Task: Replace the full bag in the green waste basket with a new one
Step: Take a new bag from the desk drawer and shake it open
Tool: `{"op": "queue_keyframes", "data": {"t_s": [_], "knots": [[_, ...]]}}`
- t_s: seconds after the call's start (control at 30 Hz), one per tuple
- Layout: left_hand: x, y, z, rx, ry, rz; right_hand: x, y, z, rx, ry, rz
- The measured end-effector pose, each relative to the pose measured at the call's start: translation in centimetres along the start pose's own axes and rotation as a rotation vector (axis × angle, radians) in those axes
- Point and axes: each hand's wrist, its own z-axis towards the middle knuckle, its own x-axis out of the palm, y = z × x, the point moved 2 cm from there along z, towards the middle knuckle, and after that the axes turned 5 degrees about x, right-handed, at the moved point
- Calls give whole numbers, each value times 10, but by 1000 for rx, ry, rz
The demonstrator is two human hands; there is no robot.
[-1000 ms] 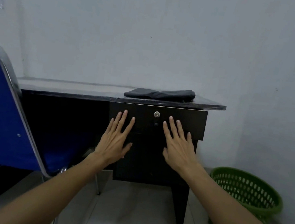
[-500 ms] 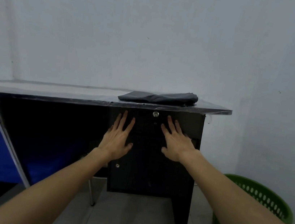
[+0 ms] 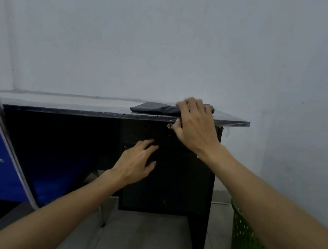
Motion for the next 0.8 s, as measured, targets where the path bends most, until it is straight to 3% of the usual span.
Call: {"op": "queue_keyframes", "data": {"t_s": [0.1,0.17,0.37,0.53,0.67,0.8], "knots": [[-13,-9,-6,116,-53,26,7,-14,21,114,403,-63],[-24,-11,-11,152,-92,23,10,-20,22,108,543,-92],[-54,-6,-15,130,-167,-8,-2,-26,10,21,330,-140],[-70,2,-11,-68,-266,-168,-33,-35,16,86,117,-79],[-68,-10,6,-263,-217,-606,-73,-36,18,157,-33,26],[-61,-54,26,-404,-36,-1106,-106,-52,10,318,11,131]]}}
